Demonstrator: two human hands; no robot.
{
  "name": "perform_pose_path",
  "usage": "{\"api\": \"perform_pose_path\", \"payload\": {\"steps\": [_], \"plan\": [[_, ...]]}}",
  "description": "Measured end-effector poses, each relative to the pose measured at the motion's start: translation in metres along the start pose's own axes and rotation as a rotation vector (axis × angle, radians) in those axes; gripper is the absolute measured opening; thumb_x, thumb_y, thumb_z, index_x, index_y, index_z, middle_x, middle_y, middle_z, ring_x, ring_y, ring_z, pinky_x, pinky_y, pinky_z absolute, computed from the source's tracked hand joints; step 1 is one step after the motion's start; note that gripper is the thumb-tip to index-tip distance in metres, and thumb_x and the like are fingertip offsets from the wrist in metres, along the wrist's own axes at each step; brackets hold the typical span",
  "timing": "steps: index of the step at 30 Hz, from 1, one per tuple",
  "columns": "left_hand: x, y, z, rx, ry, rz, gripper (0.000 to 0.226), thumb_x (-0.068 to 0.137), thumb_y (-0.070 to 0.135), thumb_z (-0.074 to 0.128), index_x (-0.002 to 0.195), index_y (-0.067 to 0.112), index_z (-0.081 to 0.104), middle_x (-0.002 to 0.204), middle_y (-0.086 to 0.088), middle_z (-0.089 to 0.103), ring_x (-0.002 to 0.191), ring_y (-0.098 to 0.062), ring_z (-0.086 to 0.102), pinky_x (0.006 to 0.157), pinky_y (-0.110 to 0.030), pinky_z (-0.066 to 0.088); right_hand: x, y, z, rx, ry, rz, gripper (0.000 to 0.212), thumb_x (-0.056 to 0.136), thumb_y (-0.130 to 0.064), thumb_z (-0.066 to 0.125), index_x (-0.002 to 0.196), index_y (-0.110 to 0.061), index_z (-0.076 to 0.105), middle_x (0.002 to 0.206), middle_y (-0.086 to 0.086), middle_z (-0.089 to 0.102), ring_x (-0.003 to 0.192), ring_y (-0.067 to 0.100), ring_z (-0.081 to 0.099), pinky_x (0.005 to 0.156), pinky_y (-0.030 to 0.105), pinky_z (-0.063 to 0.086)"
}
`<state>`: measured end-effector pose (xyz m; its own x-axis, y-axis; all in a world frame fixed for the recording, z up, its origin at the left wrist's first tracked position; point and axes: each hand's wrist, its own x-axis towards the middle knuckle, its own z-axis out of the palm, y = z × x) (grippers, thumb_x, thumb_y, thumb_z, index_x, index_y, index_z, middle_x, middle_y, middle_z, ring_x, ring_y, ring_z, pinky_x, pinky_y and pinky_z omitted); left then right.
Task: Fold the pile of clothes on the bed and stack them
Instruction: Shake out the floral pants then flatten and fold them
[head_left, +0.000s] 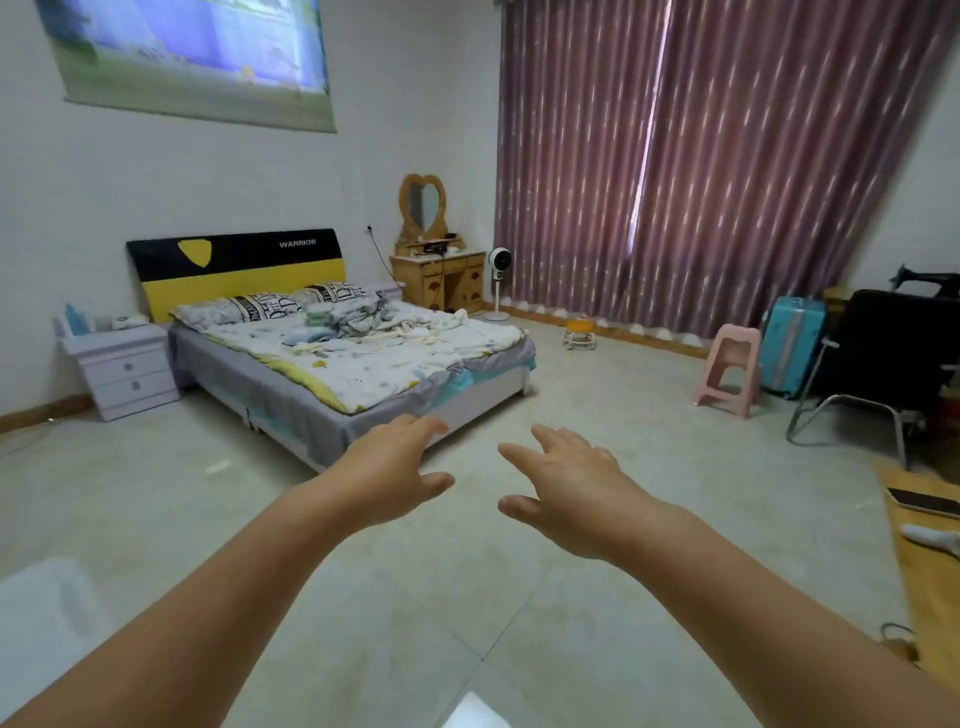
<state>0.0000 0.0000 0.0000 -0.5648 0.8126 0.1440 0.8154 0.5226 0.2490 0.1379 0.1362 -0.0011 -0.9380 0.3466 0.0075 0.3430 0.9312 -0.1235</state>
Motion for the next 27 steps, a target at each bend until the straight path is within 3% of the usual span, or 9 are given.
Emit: {"api": "perform_pose_path", "payload": {"steps": [14,27], "plan": [[0.173,0.029,0.046,0.001,-0.004,-0.052,0.062,0.086,0.043,0.06,0.14,0.025,0.036,0.144,0.003,0.041,0.128,-0.015,0.041,0.104,-0.029,0.037,0.127,0.133,-0.01,-0.04,0.024,-0.069,0.05,0.095,-0.046,0.041,0.141,-0.032,0.033,0.152,0.006,0.022,0.139,0.025,0.016,0.111,0.048,0.016],[0.348,-0.025,0.054,0.003,-0.037,-0.063,0.061,0.085,0.044,0.06,0.138,0.026,0.037,0.141,0.0,0.043,0.123,-0.019,0.045,0.096,-0.028,0.037,0.295,0.189,-0.016,-0.035,-0.003,-0.076,0.042,0.095,-0.042,0.042,0.136,-0.032,0.042,0.146,0.004,0.032,0.137,0.024,0.02,0.112,0.053,0.009]]}}
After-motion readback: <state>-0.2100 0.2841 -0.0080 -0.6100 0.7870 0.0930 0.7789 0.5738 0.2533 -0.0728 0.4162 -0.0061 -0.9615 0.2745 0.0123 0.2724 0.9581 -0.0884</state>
